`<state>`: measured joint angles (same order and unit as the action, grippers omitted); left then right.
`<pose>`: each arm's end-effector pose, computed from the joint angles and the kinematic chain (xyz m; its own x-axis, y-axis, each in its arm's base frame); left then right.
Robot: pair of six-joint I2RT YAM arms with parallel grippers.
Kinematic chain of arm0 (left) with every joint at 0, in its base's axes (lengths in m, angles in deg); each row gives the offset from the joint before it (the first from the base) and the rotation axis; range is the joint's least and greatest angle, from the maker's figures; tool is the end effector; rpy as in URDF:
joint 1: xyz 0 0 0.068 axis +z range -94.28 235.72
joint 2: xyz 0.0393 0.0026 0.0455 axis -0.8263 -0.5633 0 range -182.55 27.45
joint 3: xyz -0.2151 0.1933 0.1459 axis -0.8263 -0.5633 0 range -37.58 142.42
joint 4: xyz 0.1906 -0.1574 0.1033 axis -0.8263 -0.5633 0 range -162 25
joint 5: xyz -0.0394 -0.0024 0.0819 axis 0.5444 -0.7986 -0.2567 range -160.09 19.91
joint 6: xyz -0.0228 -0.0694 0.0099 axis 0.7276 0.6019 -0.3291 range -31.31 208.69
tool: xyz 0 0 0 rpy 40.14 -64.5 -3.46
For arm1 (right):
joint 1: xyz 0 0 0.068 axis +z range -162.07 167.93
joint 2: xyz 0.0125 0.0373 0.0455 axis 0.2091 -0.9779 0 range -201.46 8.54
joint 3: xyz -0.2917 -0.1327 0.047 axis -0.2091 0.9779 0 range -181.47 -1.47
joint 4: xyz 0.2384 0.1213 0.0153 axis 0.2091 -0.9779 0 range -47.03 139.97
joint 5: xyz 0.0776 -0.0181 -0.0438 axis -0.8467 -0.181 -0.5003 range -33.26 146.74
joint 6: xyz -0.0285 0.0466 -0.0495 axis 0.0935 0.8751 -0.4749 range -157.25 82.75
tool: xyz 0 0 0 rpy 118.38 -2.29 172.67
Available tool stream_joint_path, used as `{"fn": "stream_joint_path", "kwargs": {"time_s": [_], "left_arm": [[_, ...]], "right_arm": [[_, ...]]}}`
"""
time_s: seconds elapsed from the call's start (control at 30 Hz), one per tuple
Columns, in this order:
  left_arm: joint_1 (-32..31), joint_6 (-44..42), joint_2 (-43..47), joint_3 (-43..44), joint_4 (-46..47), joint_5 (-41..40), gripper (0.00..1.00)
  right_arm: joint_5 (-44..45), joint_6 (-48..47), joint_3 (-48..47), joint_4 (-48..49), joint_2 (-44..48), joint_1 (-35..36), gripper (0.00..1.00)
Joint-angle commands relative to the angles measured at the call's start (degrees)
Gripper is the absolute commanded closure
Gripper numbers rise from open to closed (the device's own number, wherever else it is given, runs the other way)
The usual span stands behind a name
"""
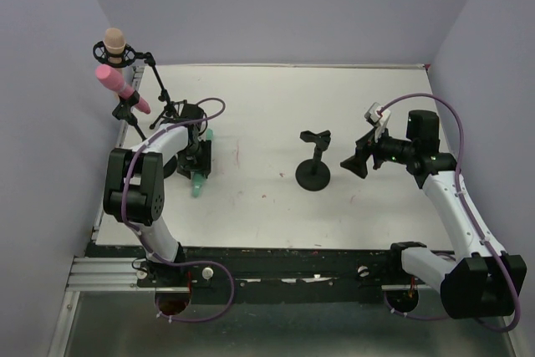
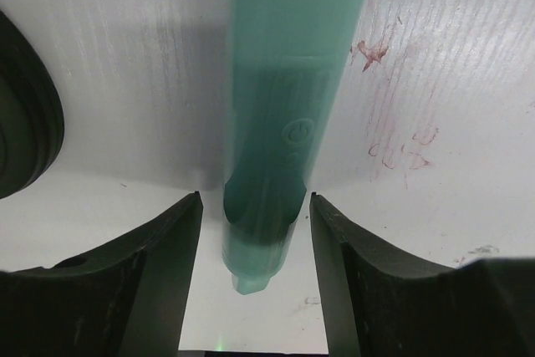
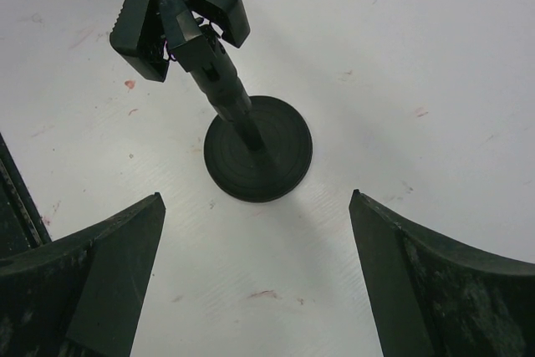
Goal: Attach the microphones to the stand
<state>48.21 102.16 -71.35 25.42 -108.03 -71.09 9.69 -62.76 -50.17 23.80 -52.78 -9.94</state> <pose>0.3314 -0.0426 0.1946 -0.9756 -0.1065 -0.1922 -0.1030 0.9943 -0.0284 0.2157 0.0531 0.3221 -0.3086 -0.3052 -0.9009 -0.8070 0.5854 0.0781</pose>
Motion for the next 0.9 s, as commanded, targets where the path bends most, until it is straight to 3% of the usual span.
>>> {"fn": "stream_joint_path", "kwargs": {"time_s": [0.0, 0.63, 0.7, 0.87], "left_arm": [[-0.3, -0.2, -0.7, 1.3, -1.7, -2.0, 0.40], [-1.6, -2.7, -2.9, 3.4, -3.7, -3.5, 0.39], [-1.7, -2.8, -3.2, 3.2, -3.8, -3.7, 0.43], [-2.0, -3.2, -1.8, 3.5, -3.7, -3.0, 0.70]], "right_arm": [[-0.5, 0.6, -2.1, -1.0, 0.9, -0.3, 0.00], [-2.3, 2.1, -2.5, -0.8, 1.0, -1.7, 0.00], [-2.5, 2.1, -2.6, -0.8, 1.1, -1.7, 0.00], [-2.8, 2.2, -2.4, -0.9, 1.6, -1.7, 0.00]]}}
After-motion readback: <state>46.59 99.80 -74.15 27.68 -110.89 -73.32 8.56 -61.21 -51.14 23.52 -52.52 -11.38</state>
